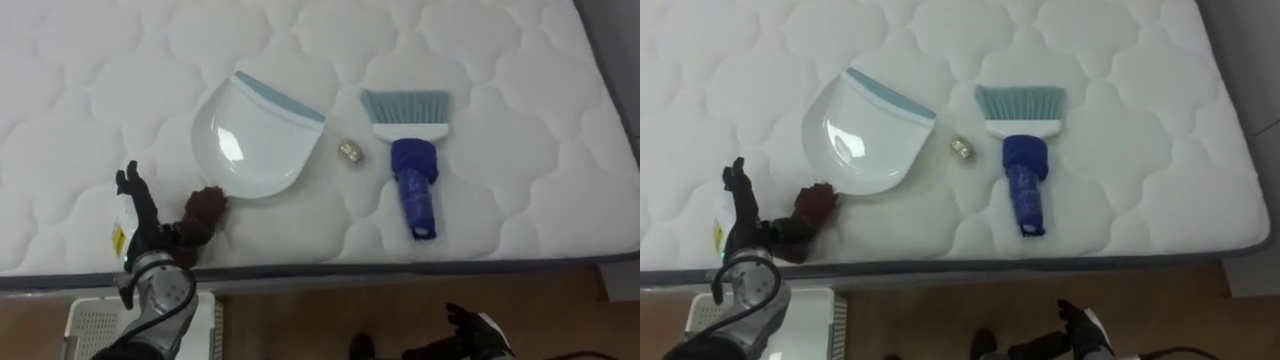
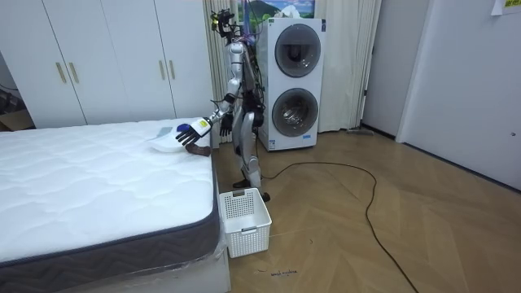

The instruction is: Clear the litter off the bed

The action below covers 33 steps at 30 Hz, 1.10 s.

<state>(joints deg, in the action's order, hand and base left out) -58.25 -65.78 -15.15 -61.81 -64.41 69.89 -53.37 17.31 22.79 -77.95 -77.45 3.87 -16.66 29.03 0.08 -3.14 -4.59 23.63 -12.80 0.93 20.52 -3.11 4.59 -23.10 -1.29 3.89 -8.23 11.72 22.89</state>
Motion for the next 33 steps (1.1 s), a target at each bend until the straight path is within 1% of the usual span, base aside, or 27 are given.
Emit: replay_trajectory(at_steps=[2, 12, 14, 17, 19, 20, 23, 28, 30, 31, 33], points=[[0, 20, 1, -1, 8, 0, -1, 0, 10, 0, -6, -22, 0, -106, -1, 0, -8, 2, -11, 3, 0, 0, -1, -1, 1, 0, -10, 0, -7, 1, 0, 0], [7, 21, 1, -13, 5, -1, -2, 0, 27, 0, -41, -70, 0, -188, -40, 0, -7, 1, -53, 73, 0, 0, 22, -2, -2, -19, -17, 3, -10, -19, 28, 0], [6, 21, 6, -48, 7, -1, -8, 0, 88, 3, -45, -136, -2, -192, -53, 0, -2, 0, -68, 158, -1, -2, 115, 0, 1, -108, -18, 8, -11, -41, 114, 0], [8, 26, 120, -82, 7, -1, 5, 0, 179, 2, -45, -136, 0, -190, -54, 0, 2, -3, -140, 255, -3, -5, 239, -2, 3, -228, -25, 14, -15, -55, 202, -1], [22, 103, 186, -126, 6, -3, -2, 0, 215, -9, -126, -155, 0, -183, -51, 0, 23, -21, -178, 301, -4, -6, 245, -6, 12, -241, -43, 19, -39, -63, 240, 0], [35, 171, 209, -130, 6, -16, 2, 0, 258, -20, -192, -161, 3, -179, -54, 0, 40, -37, -203, 332, -19, -18, 252, -7, 36, -281, -50, 33, -96, -75, 330, 0], [32, 190, 210, -164, 10, -76, 32, 0, 284, -29, -278, -175, 2, -151, -51, 0, 23, -56, -280, 424, -47, -7, 346, -18, 66, -411, -67, 54, -153, -86, 504, 0], [24, 229, 211, -172, 41, -231, 56, 0, 290, -41, -294, -266, 0, -45, -35, 0, -1, -72, -350, 621, -102, 17, 654, -56, 74, -723, -125, 49, -176, -102, 717, -4], [26, 264, 216, -168, 41, -257, 88, 0, 293, -46, -294, -295, 0, -43, -35, 0, -6, -75, -368, 675, -107, 24, 769, -88, 75, -817, -148, 22, -157, -103, 720, -5], [28, 276, 215, -155, 41, -266, 140, 0, 292, -45, -297, -301, 0, -43, -37, 0, -9, -79, -369, 726, -129, 33, 819, -125, 82, -851, -163, -5, -146, -100, 718, -6], [24, 337, 212, -160, 41, -279, 155, 0, 309, -45, -403, -324, 0, -31, -41, 0, -15, -82, -368, 769, -147, 41, 898, -150, 81, -913, -180, -13, -137, -74, 732, -4]])
